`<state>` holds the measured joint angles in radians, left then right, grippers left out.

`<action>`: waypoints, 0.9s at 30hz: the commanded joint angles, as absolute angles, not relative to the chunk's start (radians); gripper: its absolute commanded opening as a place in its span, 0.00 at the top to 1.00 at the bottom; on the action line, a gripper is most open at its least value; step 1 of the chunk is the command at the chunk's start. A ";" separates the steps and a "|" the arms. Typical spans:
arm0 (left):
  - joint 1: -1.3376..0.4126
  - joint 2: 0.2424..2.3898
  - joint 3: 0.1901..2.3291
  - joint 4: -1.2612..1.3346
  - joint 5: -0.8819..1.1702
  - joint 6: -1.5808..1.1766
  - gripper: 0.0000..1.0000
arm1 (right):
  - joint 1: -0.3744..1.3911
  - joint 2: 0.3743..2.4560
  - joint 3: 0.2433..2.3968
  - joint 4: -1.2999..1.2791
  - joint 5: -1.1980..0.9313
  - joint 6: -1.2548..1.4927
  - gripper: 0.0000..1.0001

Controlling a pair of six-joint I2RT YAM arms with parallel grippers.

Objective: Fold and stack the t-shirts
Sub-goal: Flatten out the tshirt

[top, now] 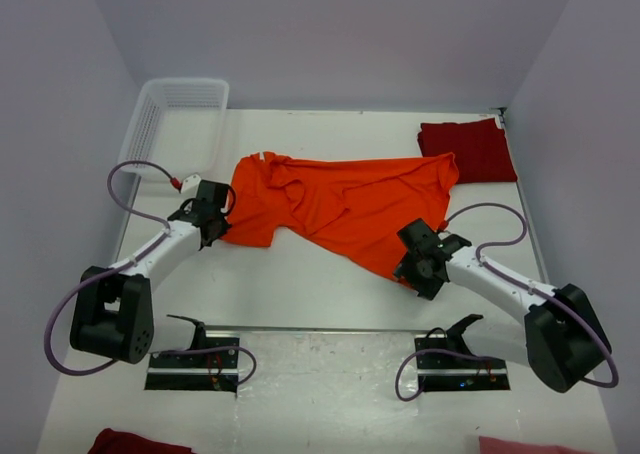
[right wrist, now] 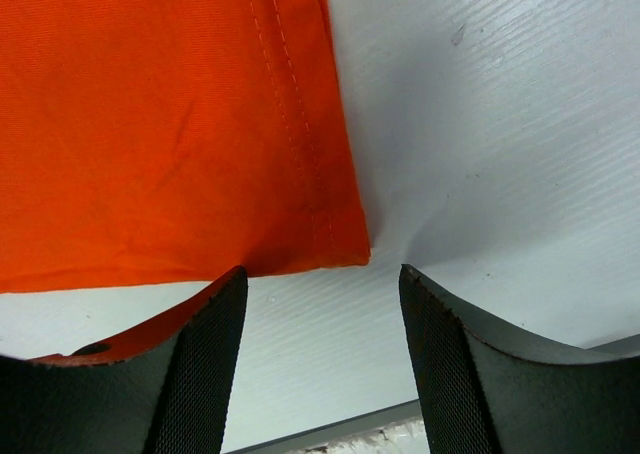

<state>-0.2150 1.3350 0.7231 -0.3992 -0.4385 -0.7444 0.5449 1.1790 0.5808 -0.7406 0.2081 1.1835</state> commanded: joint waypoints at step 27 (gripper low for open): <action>-0.153 1.295 0.707 -0.391 -0.512 -0.772 1.00 | 0.624 1.210 0.584 -0.710 0.201 1.302 0.47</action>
<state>-0.1638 1.3178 0.7044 -0.4019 -0.4831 -0.7650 0.6186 1.2366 0.5976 -0.7124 0.1852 1.2507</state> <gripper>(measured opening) 0.002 0.540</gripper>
